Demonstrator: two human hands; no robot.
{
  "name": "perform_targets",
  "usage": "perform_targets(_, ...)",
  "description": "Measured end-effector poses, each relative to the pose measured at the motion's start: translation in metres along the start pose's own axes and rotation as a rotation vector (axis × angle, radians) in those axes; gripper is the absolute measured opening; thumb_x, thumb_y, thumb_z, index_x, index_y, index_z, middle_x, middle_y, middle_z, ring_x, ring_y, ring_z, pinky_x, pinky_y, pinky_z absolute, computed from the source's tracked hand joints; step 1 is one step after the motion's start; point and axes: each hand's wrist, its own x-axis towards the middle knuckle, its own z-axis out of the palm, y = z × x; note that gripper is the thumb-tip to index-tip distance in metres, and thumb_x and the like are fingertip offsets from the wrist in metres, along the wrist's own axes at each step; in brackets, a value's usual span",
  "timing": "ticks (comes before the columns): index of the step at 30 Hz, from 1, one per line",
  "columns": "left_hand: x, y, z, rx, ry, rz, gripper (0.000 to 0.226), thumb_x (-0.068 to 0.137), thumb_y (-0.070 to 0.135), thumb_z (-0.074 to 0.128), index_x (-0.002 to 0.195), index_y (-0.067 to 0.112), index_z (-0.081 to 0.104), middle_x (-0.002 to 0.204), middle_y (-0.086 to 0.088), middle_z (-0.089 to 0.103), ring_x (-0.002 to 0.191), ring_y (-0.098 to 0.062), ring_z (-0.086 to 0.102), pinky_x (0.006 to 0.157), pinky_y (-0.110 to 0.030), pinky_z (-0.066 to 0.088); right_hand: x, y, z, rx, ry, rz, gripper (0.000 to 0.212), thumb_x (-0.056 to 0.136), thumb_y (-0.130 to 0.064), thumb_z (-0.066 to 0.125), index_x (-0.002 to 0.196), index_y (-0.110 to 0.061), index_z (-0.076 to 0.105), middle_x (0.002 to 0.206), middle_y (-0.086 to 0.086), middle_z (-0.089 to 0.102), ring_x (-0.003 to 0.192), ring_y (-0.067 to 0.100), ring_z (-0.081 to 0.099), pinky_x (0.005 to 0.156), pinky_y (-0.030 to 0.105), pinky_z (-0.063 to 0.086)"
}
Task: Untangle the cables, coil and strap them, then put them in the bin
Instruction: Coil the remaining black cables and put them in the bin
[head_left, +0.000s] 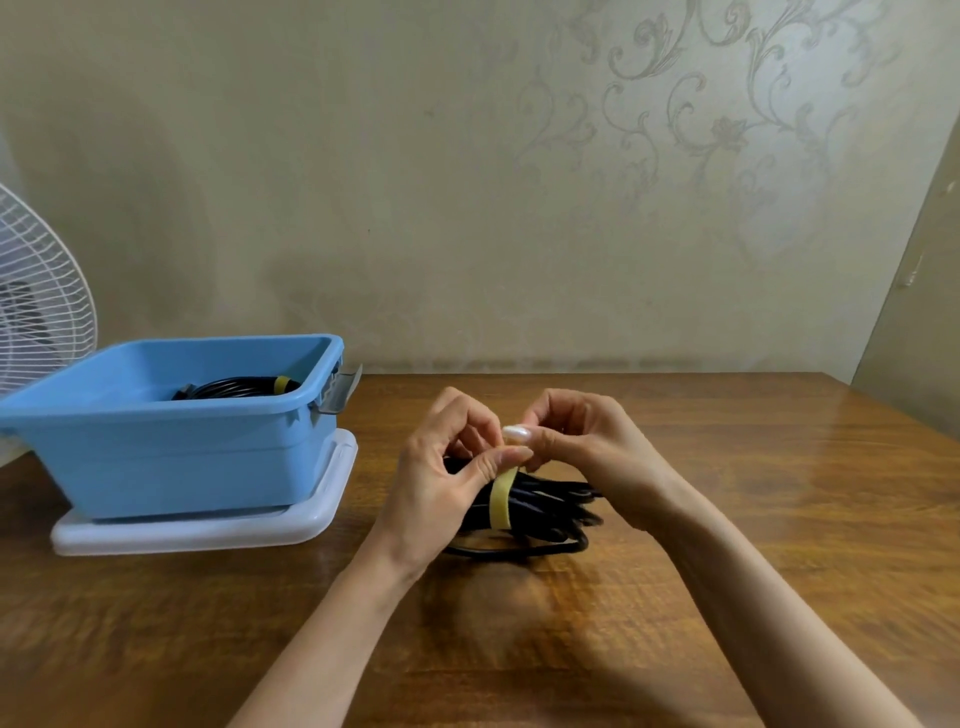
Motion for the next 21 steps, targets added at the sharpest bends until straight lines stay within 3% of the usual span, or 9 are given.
perform_targets(3,0.000,-0.001,-0.003,-0.014,-0.083,-0.017,0.023,0.083,0.037,0.065,0.083,0.017,0.054,0.078,0.003,0.054,0.072,-0.016,0.054,0.068,-0.021,0.046,-0.001,0.000,0.004,-0.034,0.106,-0.134,0.022,0.078,-0.026,0.064,0.084,-0.006,0.058,0.071,-0.001,0.064,0.067,0.012,0.061,0.064,0.023,0.051)
perform_targets(7,-0.002,0.002,-0.003,0.059,-0.152,-0.018,0.017,0.086,0.035,0.061,0.091,0.022,0.053,0.085,0.011,0.059,0.078,-0.003,0.058,0.071,-0.013,0.045,-0.003,-0.004,0.004,-0.196,0.249,-0.227,0.024,0.085,-0.030,0.059,0.087,-0.007,0.052,0.069,0.004,0.063,0.062,0.013,0.061,0.059,0.025,0.051)
perform_targets(10,-0.004,0.003,0.000,0.176,-0.207,-0.069,0.046,0.069,0.054,0.069,0.099,0.035,0.040,0.097,0.016,0.062,0.095,0.004,0.059,0.080,-0.010,0.046,-0.004,-0.005,0.008,-0.303,0.320,-0.298,0.015,0.092,-0.022,0.056,0.086,-0.014,0.045,0.060,0.005,0.059,0.051,0.013,0.056,0.049,0.025,0.048)
perform_targets(12,-0.005,0.001,0.003,0.293,-0.231,-0.092,0.057,0.061,0.065,0.066,0.100,0.041,0.031,0.107,0.013,0.062,0.101,0.003,0.059,0.084,-0.015,0.048,-0.006,-0.006,0.011,-0.364,0.339,-0.354,0.016,0.094,-0.018,0.054,0.085,-0.018,0.041,0.056,0.003,0.056,0.047,0.016,0.052,0.043,0.030,0.045)
perform_targets(14,-0.006,-0.005,0.004,0.476,-0.233,-0.007,0.055,0.065,0.074,0.059,0.103,0.044,0.033,0.104,0.013,0.060,0.094,-0.002,0.058,0.078,-0.022,0.050,-0.007,-0.005,0.013,-0.434,0.346,-0.433,0.017,0.095,-0.017,0.054,0.087,-0.018,0.039,0.056,0.000,0.056,0.046,0.017,0.053,0.042,0.035,0.045)
perform_targets(17,-0.004,-0.013,0.004,0.715,-0.173,0.224,0.047,0.073,0.071,0.050,0.093,0.028,0.050,0.078,0.016,0.055,0.064,0.000,0.049,0.053,-0.019,0.044,-0.007,-0.004,0.015,-0.574,0.373,-0.574,0.017,0.096,-0.022,0.054,0.092,-0.020,0.038,0.059,0.001,0.058,0.047,0.017,0.056,0.042,0.035,0.045)
perform_targets(21,-0.004,-0.008,0.003,0.683,-0.175,0.260,0.049,0.078,0.068,0.043,0.086,0.021,0.053,0.067,0.013,0.055,0.052,-0.001,0.045,0.047,-0.014,0.040,-0.006,-0.002,0.015,-0.686,0.417,-0.714,0.014,0.095,-0.021,0.050,0.095,-0.018,0.037,0.060,0.005,0.060,0.046,0.015,0.057,0.041,0.028,0.043)
